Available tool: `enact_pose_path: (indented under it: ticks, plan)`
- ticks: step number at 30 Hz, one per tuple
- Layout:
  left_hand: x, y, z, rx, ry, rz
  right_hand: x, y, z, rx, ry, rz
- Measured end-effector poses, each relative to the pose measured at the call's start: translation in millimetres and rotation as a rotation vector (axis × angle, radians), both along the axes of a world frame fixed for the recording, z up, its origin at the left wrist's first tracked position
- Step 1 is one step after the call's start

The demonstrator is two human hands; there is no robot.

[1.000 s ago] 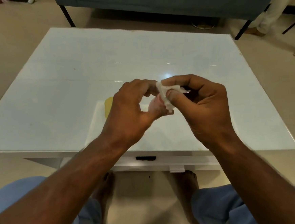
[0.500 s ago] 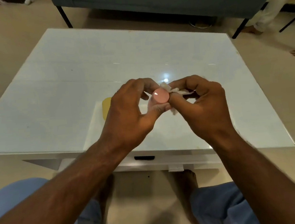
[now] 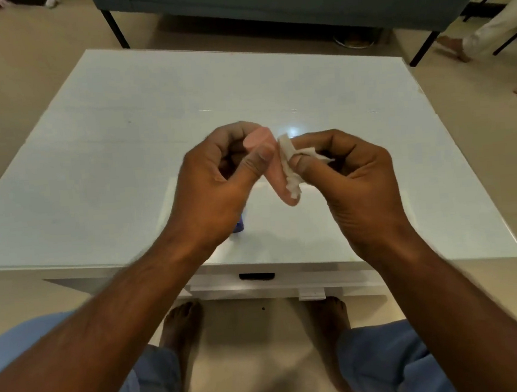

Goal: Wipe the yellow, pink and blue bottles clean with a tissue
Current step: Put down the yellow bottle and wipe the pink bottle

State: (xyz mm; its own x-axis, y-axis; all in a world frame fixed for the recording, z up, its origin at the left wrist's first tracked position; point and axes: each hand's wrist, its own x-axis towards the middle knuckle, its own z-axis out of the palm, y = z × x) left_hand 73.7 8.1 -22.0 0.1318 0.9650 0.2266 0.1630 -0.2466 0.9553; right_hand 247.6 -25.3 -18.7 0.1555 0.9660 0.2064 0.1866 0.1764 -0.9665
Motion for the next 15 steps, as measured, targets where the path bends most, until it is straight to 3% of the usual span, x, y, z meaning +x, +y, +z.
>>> enact_pose_path:
  ticks: [2, 6, 10, 12, 15]
  plan:
    - [5.1, -3.5, -2.4, -0.007, -0.005, -0.036, 0.6, 0.4, 2.6, 0.036, 0.0, -0.009]
    - [-2.1, 9.4, -4.7, -0.113, -0.099, 0.135, 11.1, 3.2, -5.0, -0.217, -0.182, -0.057]
    - [-9.4, 16.7, -7.3, -0.284, -0.261, 0.14, 17.5, 3.9, -3.8, -0.314, 0.067, -0.144]
    - [-6.0, 14.7, -13.6, -0.313, -0.181, 0.102, 18.7, 5.8, -0.7, -0.331, 0.228, -0.184]
    - [2.0, 7.6, -21.6, -0.18, 0.192, 0.123, 20.3, 9.2, 0.9, -0.318, 0.318, -0.261]
